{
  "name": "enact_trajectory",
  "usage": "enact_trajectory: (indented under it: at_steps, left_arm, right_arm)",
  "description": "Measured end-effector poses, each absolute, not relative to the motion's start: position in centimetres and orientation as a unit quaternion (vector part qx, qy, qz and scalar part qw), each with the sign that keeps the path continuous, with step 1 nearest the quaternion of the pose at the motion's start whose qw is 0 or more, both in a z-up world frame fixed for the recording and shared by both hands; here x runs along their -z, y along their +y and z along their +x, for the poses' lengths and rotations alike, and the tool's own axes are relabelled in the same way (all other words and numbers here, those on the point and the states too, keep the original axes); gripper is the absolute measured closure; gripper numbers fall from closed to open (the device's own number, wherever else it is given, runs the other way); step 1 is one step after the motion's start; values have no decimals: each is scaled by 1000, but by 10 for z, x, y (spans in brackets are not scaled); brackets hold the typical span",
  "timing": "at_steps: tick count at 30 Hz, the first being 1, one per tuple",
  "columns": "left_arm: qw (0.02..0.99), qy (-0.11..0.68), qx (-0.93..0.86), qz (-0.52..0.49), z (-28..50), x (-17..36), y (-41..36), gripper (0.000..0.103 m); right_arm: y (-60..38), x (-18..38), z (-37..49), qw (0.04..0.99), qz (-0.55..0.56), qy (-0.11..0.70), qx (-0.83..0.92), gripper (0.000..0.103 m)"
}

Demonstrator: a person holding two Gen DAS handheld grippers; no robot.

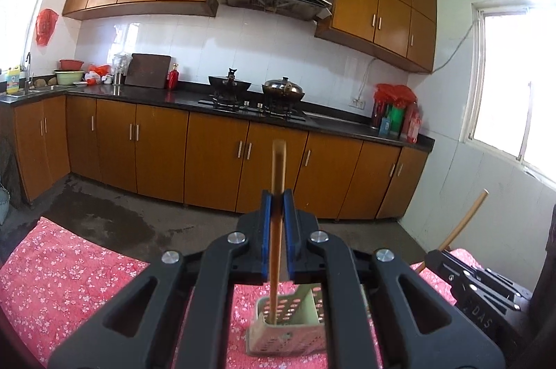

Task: Organize utensils
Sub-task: 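Carry both chopsticks over the perforated holder and lower them in, both grippers, then open both grippers to release the chopsticks and move back to the table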

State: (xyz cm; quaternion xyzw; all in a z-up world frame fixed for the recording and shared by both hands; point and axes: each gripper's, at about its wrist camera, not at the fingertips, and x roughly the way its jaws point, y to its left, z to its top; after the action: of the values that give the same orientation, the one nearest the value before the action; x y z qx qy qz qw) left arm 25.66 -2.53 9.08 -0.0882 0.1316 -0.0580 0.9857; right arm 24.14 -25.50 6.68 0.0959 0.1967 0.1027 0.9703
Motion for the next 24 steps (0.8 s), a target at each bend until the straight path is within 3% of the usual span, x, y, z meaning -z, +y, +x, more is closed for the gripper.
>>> enact_trajectory:
  at_steps: [2, 3, 4, 6, 13, 16, 20, 24]
  left_arm:
    - [986, 130, 56, -85, 253, -90, -24, 75]
    - [986, 129, 55, -85, 251, -90, -23, 68]
    - [987, 128, 54, -86, 248, -91, -21, 67]
    - [987, 126, 52, -89, 243, -94, -16, 64]
    - [989, 104, 32, -100, 191, -110, 26, 48]
    - [989, 113, 6, -98, 164, -101, 53, 44]
    - [983, 160, -33, -83, 142, -66, 81, 44]
    - [966, 247, -44, -65, 133, -3, 92, 44]
  right_arm:
    - [-255, -67, 240, 970, 95, 198, -102, 93]
    - [-255, -68, 239, 970, 95, 198, -100, 87]
    - [-255, -69, 238, 971, 95, 196, -98, 74]
    - [-257, -74, 234, 973, 96, 187, -94, 65]
    - [-285, -101, 198, 982, 99, 143, -70, 60]
    - [-306, -92, 182, 983, 100, 151, -41, 59]
    - [-328, -34, 185, 965, 98, 245, -10, 60]
    - [-320, 39, 195, 925, 98, 365, -43, 79]
